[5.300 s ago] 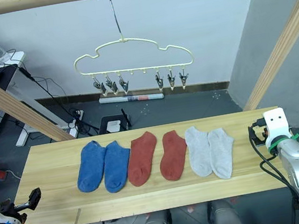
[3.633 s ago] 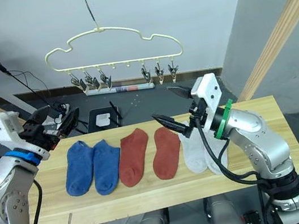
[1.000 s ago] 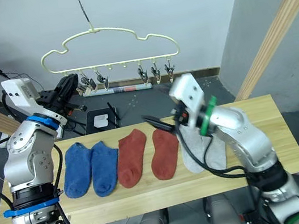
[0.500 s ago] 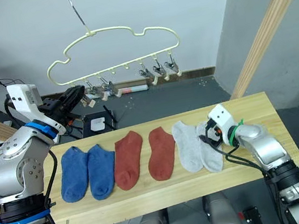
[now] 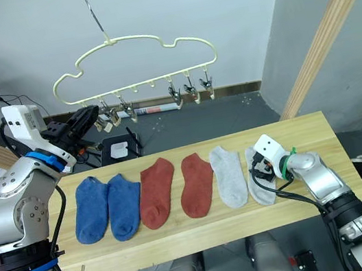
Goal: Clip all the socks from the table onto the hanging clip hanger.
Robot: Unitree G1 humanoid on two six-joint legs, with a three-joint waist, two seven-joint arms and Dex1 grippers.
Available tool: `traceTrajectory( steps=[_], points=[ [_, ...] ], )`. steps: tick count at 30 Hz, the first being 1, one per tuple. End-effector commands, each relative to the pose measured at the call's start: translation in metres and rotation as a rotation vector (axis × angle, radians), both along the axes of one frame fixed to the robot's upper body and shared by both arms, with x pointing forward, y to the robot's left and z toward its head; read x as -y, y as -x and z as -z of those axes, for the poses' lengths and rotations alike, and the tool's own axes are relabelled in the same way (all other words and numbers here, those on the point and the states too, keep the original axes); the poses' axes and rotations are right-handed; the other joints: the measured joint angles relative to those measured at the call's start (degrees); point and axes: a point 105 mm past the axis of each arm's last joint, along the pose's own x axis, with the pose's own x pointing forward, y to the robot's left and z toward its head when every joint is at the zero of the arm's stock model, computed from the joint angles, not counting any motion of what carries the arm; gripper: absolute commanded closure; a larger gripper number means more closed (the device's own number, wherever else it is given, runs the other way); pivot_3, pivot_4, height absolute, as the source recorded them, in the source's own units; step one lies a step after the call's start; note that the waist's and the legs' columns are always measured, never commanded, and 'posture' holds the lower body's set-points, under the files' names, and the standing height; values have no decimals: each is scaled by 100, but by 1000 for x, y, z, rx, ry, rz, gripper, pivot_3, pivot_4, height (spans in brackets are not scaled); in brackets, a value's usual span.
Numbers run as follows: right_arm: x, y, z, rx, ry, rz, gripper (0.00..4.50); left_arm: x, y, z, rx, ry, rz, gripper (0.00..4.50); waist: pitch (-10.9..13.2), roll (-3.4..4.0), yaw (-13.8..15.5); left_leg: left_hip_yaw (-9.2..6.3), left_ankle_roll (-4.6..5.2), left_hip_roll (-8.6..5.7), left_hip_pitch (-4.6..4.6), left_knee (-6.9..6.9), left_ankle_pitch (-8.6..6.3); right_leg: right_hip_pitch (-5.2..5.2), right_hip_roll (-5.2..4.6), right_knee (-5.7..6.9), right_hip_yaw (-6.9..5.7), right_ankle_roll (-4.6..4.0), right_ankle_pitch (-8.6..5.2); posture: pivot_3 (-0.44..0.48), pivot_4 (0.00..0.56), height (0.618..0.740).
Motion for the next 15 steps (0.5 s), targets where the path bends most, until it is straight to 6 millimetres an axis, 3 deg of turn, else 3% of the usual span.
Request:
traceTrajectory(
  steps=[1,6,8,10,15],
  points=[
    [6,6,9,-12,38,-18,2020,-7,4,-7,21,-1,-24,4500,0,0,1,0,0,0,0,0,0,0,0,0,0,0,0,47,353,740],
    [4,8,3,50,69,-79,3780,-6,4,-2,-35,37,-8,4500,0,0,2,1,0,0,0,0,0,0,0,1,1,1,0,53,355,740],
    [-3,8,-14,137,71,-133,4479,-3,5,3,-124,132,26,4500,0,0,0,2,0,0,0,0,0,0,0,2,2,1,1,58,355,740],
    [-30,15,-53,241,-10,-235,4479,1,10,13,-291,284,109,4500,4,-1,-18,2,0,1,1,0,0,-1,1,2,3,1,1,59,357,740],
    [-81,45,-97,323,-101,-427,4479,3,21,12,-468,465,216,4500,6,-5,-53,0,0,12,6,-1,0,-3,13,11,4,2,0,59,357,740]
  ],
)
